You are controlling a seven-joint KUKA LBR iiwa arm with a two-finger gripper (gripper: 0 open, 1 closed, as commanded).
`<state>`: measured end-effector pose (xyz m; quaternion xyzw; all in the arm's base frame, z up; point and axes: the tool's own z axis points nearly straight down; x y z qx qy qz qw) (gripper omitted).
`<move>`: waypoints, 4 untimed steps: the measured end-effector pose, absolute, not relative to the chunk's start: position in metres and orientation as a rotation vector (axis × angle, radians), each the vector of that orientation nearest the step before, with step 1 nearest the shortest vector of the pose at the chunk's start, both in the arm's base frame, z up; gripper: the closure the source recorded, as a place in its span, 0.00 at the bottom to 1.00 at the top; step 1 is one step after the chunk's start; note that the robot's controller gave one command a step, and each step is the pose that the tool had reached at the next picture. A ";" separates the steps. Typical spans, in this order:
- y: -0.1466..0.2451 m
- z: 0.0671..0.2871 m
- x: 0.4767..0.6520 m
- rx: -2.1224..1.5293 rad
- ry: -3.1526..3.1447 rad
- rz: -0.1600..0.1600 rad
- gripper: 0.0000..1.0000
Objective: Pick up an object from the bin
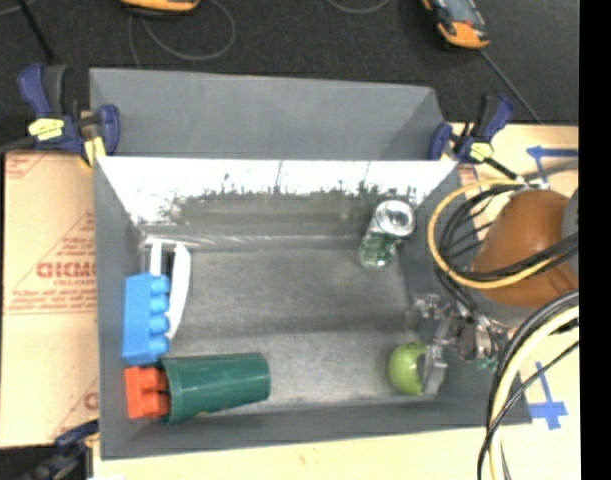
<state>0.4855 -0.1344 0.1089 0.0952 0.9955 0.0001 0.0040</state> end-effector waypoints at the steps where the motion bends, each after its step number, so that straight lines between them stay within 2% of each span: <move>1: -0.138 0.097 0.484 -0.196 3.135 -0.001 0.00; 2: -0.128 0.086 0.477 -0.073 3.160 -0.002 1.00; 4: -0.131 0.090 0.479 -0.078 3.149 -0.002 1.00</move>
Offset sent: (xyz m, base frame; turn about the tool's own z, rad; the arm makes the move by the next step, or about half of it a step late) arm -0.0109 0.0116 -0.0389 -0.2360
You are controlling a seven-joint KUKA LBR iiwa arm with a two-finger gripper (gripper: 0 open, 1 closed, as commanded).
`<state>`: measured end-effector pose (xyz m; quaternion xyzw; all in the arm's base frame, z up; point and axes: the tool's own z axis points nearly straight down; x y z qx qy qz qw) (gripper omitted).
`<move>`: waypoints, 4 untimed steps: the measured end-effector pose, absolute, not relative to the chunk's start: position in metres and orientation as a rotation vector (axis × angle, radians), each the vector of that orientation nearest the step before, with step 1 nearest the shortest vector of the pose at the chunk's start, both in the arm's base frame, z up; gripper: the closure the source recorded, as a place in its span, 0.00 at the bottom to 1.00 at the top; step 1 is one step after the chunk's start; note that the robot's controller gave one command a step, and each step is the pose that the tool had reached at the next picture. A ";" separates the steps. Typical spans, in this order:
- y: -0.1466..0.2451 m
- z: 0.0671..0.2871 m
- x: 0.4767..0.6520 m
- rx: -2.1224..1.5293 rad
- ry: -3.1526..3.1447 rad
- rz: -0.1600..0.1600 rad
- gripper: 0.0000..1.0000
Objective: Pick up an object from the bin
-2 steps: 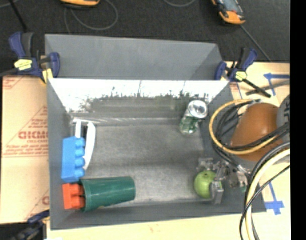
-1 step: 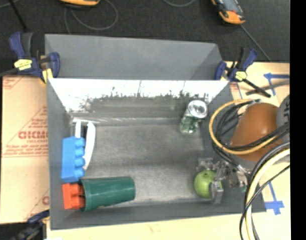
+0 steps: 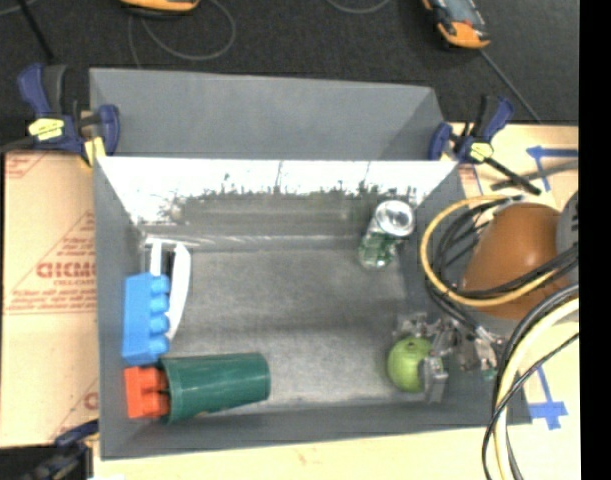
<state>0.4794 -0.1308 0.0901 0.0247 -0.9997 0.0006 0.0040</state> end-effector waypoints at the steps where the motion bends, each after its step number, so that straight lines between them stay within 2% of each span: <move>1: -0.131 0.090 0.479 0.082 -3.132 0.002 1.00; 2: -0.131 0.090 0.479 0.085 -3.132 0.002 1.00; 3: -0.131 0.088 0.480 0.085 -3.136 0.004 0.00; 4: -0.131 0.088 0.479 0.087 -3.134 0.004 0.00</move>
Offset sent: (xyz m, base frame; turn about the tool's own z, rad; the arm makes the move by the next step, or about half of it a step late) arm 0.0000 0.0000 0.0000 0.0000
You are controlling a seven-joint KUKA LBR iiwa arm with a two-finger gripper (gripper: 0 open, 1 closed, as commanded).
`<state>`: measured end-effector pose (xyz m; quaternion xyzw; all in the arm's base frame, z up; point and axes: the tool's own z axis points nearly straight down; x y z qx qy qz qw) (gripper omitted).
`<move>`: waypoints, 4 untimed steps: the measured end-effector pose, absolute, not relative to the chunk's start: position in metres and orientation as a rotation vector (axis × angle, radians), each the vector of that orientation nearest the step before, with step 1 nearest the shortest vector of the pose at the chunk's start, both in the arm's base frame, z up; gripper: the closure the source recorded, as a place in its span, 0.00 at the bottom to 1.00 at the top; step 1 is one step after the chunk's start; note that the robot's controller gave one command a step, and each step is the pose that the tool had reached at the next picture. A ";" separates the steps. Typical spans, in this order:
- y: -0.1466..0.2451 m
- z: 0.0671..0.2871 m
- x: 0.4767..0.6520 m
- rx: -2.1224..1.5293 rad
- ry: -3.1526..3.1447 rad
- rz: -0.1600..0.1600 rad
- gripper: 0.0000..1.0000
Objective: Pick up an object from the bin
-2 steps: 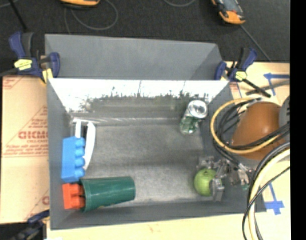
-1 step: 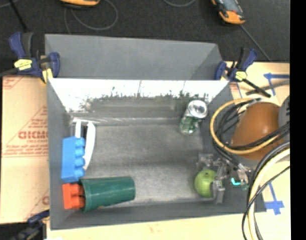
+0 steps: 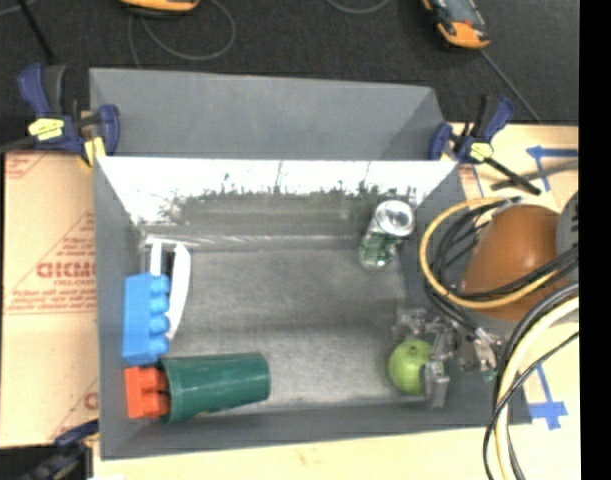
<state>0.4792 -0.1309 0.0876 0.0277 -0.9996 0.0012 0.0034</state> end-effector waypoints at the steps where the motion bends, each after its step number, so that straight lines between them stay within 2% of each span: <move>1: -0.153 0.076 0.493 0.144 -3.143 0.003 1.00; 2: -0.153 0.076 0.493 0.145 -3.143 0.004 1.00; 3: -0.152 0.119 0.496 0.204 -3.132 -0.001 1.00; 4: -0.157 0.150 0.499 0.275 -3.138 0.007 1.00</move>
Offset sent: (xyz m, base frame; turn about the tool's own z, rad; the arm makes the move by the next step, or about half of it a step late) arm 0.0000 0.0000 0.0000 0.0000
